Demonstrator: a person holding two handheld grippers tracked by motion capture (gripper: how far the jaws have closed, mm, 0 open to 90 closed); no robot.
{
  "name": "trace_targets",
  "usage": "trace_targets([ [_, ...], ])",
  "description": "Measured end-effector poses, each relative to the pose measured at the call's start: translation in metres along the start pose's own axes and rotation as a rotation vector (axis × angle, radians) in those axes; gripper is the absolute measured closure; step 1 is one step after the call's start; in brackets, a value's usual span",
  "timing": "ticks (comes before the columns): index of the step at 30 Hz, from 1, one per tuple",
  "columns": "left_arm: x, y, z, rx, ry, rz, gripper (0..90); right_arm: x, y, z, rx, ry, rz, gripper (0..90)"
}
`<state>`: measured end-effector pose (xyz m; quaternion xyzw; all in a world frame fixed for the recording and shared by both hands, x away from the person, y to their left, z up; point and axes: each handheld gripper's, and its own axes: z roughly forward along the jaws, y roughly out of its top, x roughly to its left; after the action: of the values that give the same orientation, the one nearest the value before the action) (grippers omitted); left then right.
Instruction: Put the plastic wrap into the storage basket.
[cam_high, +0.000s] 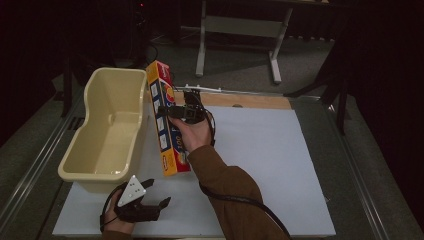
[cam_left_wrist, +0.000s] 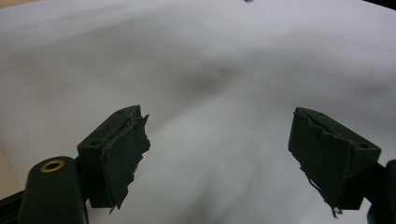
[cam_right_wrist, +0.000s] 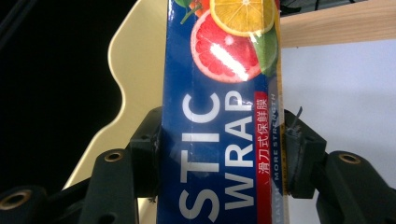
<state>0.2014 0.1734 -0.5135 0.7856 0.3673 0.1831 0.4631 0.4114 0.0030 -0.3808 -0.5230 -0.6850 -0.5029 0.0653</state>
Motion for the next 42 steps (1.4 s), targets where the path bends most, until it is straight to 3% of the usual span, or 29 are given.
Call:
trace_targets([
  [3,0.000,0.000,0.000,0.001,0.004,0.001,19.1,0.001,0.002,0.001,-0.006,0.022,0.031,43.2],
  [20,-0.001,-0.001,-0.002,-0.010,0.005,-0.005,19.1,0.018,0.005,0.017,-0.033,0.076,0.089,43.1],
  [25,-0.003,-0.001,-0.002,-0.005,0.010,0.012,19.1,0.023,0.006,0.020,-0.029,0.096,0.112,43.0],
  [33,-0.004,-0.001,-0.001,-0.005,0.006,0.012,19.1,0.033,0.008,0.024,-0.031,0.105,0.110,43.0],
  [42,-0.004,0.000,0.000,-0.007,0.000,0.017,19.1,0.043,0.009,0.032,-0.047,0.122,0.141,42.9],
])
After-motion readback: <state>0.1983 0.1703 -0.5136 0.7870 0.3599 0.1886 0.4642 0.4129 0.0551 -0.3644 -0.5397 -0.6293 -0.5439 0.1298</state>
